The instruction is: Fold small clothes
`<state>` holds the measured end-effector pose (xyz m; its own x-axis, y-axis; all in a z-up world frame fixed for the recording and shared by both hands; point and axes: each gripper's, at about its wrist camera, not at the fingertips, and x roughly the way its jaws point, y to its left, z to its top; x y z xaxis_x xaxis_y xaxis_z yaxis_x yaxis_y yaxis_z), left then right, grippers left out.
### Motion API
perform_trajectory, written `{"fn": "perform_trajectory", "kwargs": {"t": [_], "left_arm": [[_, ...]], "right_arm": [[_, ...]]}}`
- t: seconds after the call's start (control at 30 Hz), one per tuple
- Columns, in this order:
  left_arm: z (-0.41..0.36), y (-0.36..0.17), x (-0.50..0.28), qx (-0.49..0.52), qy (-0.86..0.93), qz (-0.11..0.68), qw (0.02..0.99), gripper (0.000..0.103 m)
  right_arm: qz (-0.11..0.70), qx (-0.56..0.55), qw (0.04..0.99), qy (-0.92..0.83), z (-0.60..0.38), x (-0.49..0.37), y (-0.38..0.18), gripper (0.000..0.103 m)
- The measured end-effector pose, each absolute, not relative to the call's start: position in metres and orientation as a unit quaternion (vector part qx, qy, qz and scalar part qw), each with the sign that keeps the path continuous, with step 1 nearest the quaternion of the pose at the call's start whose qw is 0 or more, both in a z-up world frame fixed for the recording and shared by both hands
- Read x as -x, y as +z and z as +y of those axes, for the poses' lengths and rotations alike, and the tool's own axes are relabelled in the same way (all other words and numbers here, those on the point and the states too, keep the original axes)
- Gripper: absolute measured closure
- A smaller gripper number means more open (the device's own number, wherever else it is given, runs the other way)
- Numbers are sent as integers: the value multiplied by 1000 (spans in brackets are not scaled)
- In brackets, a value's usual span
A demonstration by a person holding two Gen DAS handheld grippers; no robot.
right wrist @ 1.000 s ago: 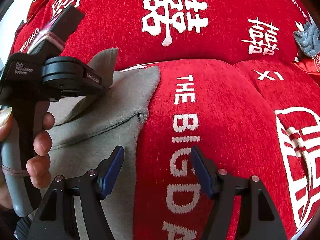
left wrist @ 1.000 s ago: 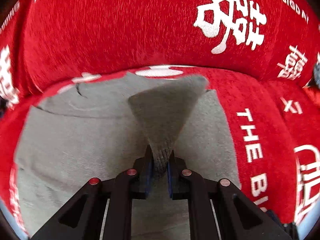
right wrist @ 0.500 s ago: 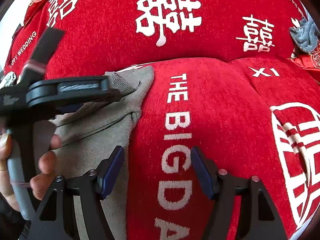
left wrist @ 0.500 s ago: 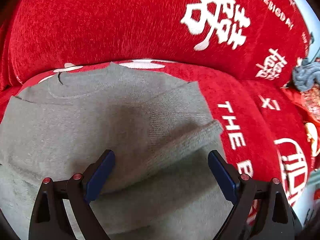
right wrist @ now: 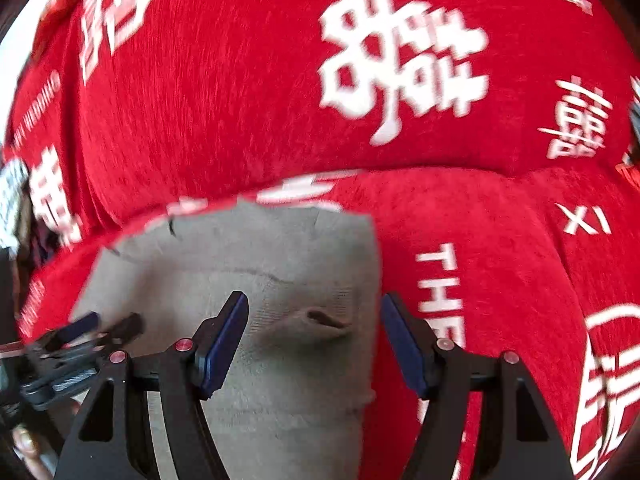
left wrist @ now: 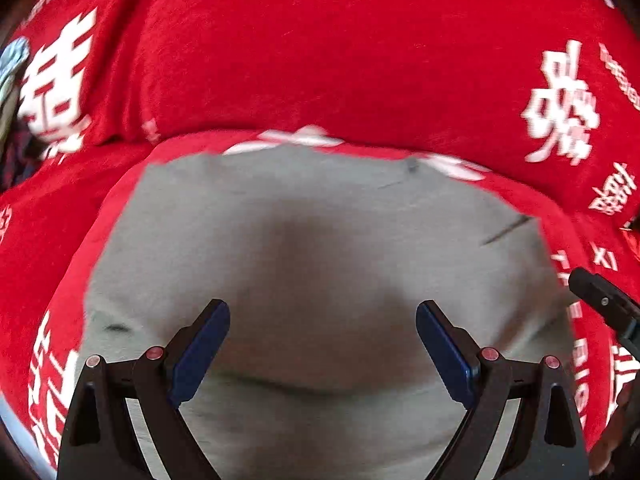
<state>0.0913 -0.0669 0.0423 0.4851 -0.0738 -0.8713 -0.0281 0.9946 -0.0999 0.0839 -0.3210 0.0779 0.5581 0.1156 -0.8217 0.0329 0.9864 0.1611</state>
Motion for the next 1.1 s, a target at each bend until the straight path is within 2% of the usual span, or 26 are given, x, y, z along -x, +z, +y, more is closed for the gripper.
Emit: {"fn": "perform_trajectory", "kwargs": {"t": [0.2, 0.4, 0.53, 0.63, 0.73, 0.8, 1.1], "left_arm": [[-37, 25, -68, 33, -22, 503, 864, 8], [-29, 41, -62, 47, -30, 489, 871, 8], [-25, 47, -73, 61, -20, 490, 870, 8], [-20, 40, -76, 50, -8, 500, 865, 8], [-6, 30, -72, 55, 0, 509, 859, 8], [3, 22, -68, 60, -3, 511, 857, 8], [-2, 36, -65, 63, -10, 497, 865, 8]], "right_arm": [[520, -25, 854, -4, -312, -51, 32, 31], [470, -24, 882, -35, -317, -21, 67, 31], [436, -28, 899, 11, -290, -31, 96, 31], [460, -60, 883, 75, -269, -52, 82, 31], [497, -65, 865, 37, -270, -61, 51, 31], [483, -87, 871, 36, -281, -49, 41, 31], [460, -33, 887, 30, -253, -30, 66, 31]]}}
